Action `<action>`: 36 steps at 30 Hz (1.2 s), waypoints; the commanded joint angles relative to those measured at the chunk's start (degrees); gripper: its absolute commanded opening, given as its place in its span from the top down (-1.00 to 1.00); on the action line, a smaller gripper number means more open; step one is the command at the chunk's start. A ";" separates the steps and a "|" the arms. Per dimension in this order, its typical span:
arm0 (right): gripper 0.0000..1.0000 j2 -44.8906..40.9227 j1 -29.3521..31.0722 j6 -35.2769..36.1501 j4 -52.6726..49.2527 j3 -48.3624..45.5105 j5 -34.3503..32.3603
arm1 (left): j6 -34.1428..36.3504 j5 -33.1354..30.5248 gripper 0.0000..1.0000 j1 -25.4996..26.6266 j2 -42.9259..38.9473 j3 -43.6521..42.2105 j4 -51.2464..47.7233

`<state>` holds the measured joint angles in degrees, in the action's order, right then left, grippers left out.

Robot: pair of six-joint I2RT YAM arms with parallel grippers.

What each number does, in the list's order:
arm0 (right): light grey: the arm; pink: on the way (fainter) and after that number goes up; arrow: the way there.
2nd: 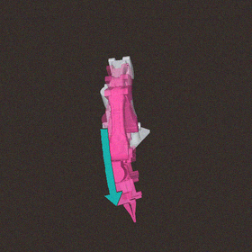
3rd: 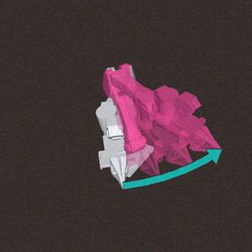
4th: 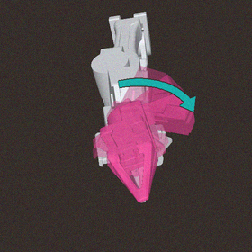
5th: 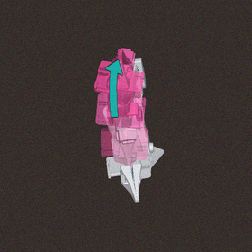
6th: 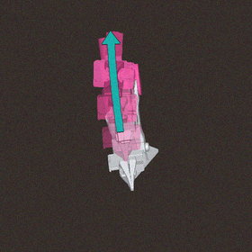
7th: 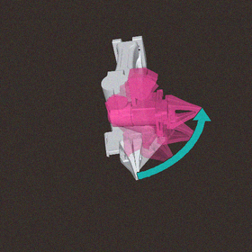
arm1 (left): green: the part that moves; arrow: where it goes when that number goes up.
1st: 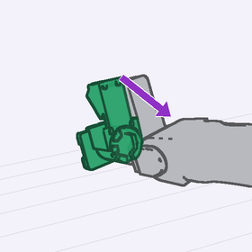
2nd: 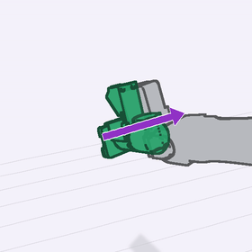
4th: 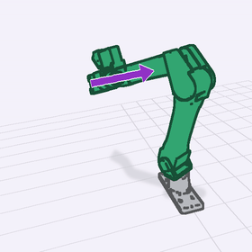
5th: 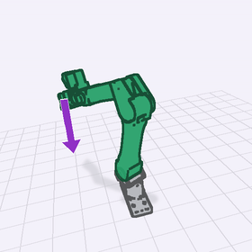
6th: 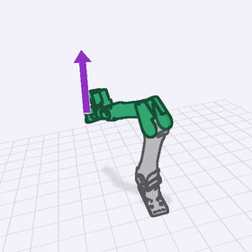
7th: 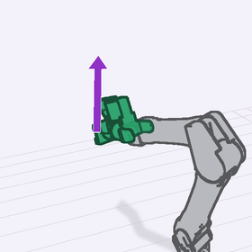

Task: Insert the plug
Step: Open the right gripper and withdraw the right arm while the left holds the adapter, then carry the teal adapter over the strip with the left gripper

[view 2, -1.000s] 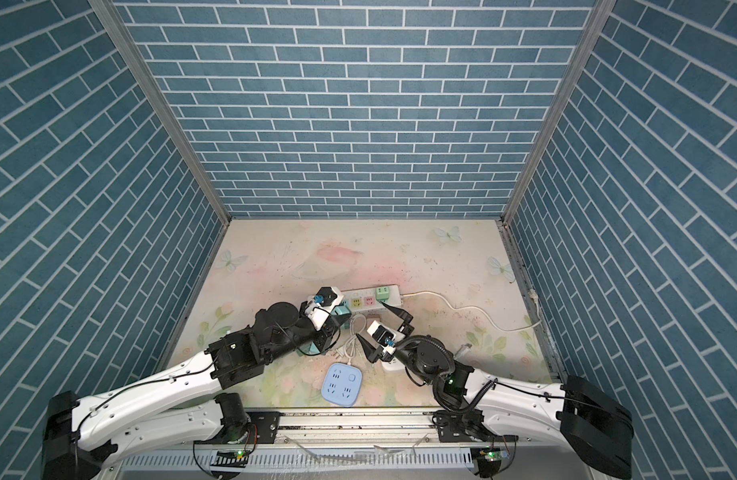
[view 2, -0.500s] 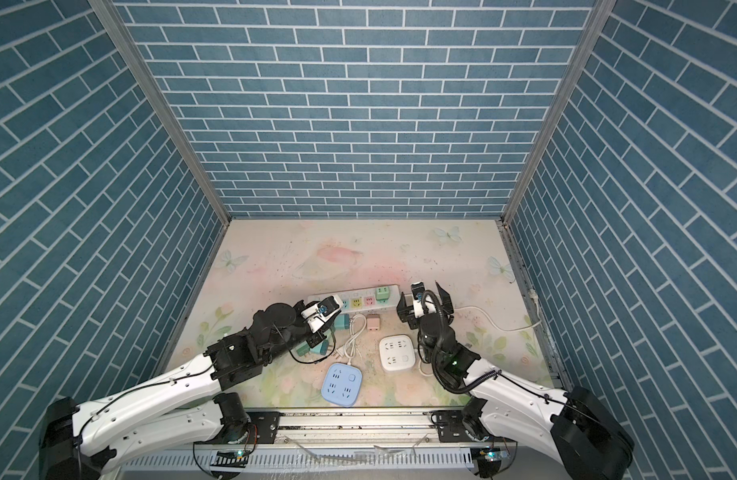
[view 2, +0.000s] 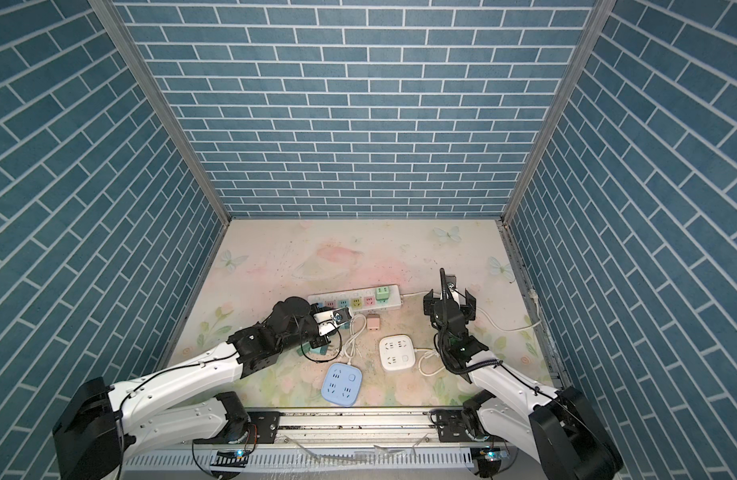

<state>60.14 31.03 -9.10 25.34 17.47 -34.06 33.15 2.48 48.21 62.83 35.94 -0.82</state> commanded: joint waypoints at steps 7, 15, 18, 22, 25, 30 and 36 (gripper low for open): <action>-0.97 -0.56 -0.31 -3.20 0.96 -0.51 1.88 | 4.36 7.04 1.00 -4.08 8.25 9.14 -6.32; -0.97 -0.59 -0.35 -3.25 0.82 -0.47 2.27 | 3.36 13.21 1.00 -5.93 17.46 14.22 -4.42; -0.97 -0.71 -0.40 -3.30 0.81 -0.55 2.29 | 1.35 14.39 1.00 -6.02 22.45 16.74 -2.61; -0.97 -0.68 -0.44 -3.36 0.83 -0.60 2.45 | -0.51 14.92 1.00 -6.55 28.90 20.57 -1.15; -0.97 -1.06 -0.59 -3.32 0.99 -0.84 2.69 | -1.62 17.22 1.00 -7.30 33.05 23.91 -1.55; -0.97 -1.40 -0.95 -3.47 1.02 -1.08 3.05 | -2.05 19.56 1.00 -9.13 37.87 29.44 -5.92; -0.97 -1.09 -1.06 -3.47 1.10 -0.95 3.57 | 1.32 18.80 1.00 -9.53 39.58 31.93 -10.45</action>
<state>59.66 30.22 -10.72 25.34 17.19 -30.92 32.75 20.29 38.87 101.27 65.98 -7.57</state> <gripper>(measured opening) 0.985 0.306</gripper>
